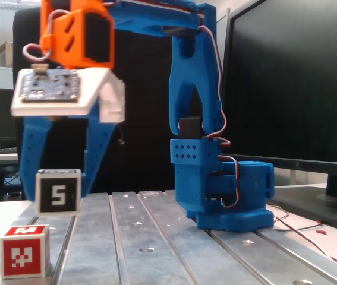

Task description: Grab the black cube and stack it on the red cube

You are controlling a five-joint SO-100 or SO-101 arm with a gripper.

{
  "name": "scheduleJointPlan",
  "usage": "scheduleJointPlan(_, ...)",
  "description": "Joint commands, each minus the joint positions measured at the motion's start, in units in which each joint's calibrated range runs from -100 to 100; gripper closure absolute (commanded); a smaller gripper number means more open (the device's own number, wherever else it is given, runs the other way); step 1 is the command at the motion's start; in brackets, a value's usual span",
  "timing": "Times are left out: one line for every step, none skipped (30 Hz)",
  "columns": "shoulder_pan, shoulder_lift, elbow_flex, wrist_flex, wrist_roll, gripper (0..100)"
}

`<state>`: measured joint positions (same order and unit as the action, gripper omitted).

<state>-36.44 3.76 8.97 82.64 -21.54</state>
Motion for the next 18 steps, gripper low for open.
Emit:
scheduleJointPlan(0.8,1.5,-5.3,0.0,0.1,81)
scheduleJointPlan(1.0,2.3,-6.2,0.0,0.1,81)
scheduleJointPlan(1.0,2.9,-7.2,0.1,0.1,81)
scheduleJointPlan(1.1,3.4,-7.9,0.1,0.1,81)
scheduleJointPlan(1.1,4.0,-8.6,0.1,0.1,81)
scheduleJointPlan(1.2,4.4,-9.1,0.1,0.1,81)
scheduleJointPlan(1.6,4.9,-9.7,0.1,0.1,81)
scheduleJointPlan(2.0,5.4,-10.3,0.1,0.1,81)
scheduleJointPlan(2.3,5.8,-10.9,0.1,0.1,81)
scheduleJointPlan(2.4,6.3,-11.7,0.2,0.1,81)
scheduleJointPlan(2.4,6.8,-12.4,0.7,0.2,81)
scheduleJointPlan(2.7,7.4,-13.3,1.1,0.2,81)
scheduleJointPlan(3.2,8.1,-14.0,1.6,0.2,81)
scheduleJointPlan(3.4,8.7,-14.8,2.1,0.2,81)
scheduleJointPlan(3.6,9.4,-15.7,2.5,0.2,81)
scheduleJointPlan(3.6,9.9,-16.6,3.1,0.2,81)
scheduleJointPlan(3.7,10.4,-17.4,3.5,0.2,81)
scheduleJointPlan(3.7,10.9,-18.2,3.9,0.2,81)
